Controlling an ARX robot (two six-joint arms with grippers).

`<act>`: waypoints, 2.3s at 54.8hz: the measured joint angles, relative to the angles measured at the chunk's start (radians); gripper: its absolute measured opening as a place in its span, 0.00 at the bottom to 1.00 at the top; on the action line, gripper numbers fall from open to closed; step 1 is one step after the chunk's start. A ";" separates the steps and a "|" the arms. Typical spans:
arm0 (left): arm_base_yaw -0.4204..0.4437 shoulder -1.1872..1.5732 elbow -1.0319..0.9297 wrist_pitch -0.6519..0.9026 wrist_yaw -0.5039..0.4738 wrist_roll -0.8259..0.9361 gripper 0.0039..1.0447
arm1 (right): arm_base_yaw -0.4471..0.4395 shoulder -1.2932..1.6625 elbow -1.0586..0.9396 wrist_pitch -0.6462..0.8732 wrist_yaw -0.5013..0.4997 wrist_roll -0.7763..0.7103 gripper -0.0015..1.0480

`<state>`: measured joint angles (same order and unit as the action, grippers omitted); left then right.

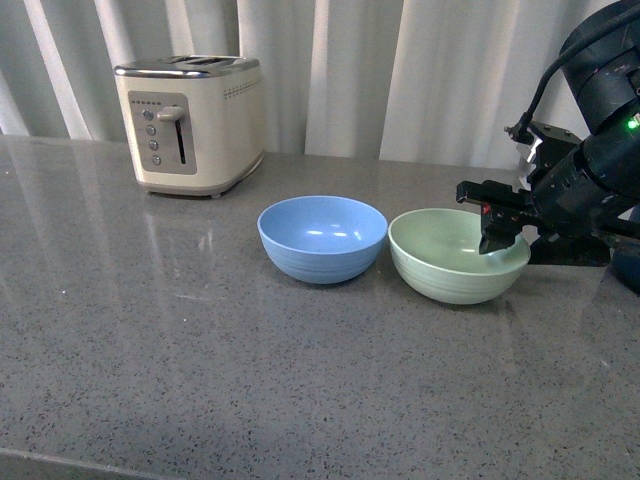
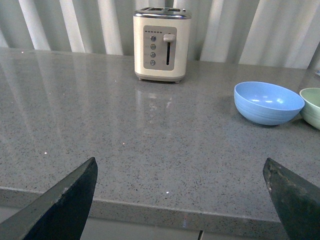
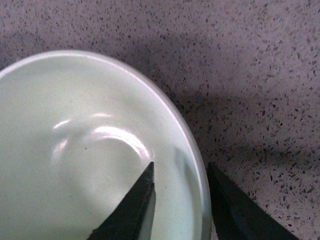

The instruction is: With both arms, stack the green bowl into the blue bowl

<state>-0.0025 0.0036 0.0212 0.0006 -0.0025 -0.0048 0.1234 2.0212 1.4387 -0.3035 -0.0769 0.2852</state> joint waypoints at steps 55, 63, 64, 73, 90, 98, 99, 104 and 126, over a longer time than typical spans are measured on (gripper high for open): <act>0.000 0.000 0.000 0.000 0.000 0.000 0.94 | 0.067 -0.067 0.153 -0.058 -0.118 -0.026 0.01; 0.000 0.000 0.000 0.000 0.000 0.000 0.94 | 0.102 -0.053 0.198 -0.071 -0.129 -0.032 0.01; 0.000 0.000 0.000 0.000 0.000 0.000 0.94 | 0.104 -0.051 0.201 -0.071 -0.129 -0.033 0.01; 0.000 0.000 0.000 0.000 0.000 0.000 0.94 | 0.130 -0.017 0.229 -0.077 -0.137 -0.039 0.01; 0.000 0.000 0.000 0.000 0.000 0.000 0.94 | 0.157 0.070 0.303 -0.097 -0.158 -0.046 0.01; 0.000 0.000 0.000 0.000 0.000 0.000 0.94 | 0.163 0.099 0.342 -0.105 -0.169 -0.047 0.01; 0.000 0.000 0.000 0.000 0.000 0.000 0.94 | 0.164 0.100 0.345 -0.105 -0.170 -0.048 0.01; 0.000 0.000 0.000 0.000 0.000 0.000 0.94 | 0.168 0.114 0.360 -0.107 -0.177 -0.053 0.01; 0.000 0.000 0.000 0.000 0.000 0.000 0.94 | 0.177 0.183 0.416 -0.114 -0.184 -0.068 0.01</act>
<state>-0.0025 0.0036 0.0212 0.0006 -0.0025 -0.0051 0.3000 2.2044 1.8545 -0.4175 -0.2607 0.2169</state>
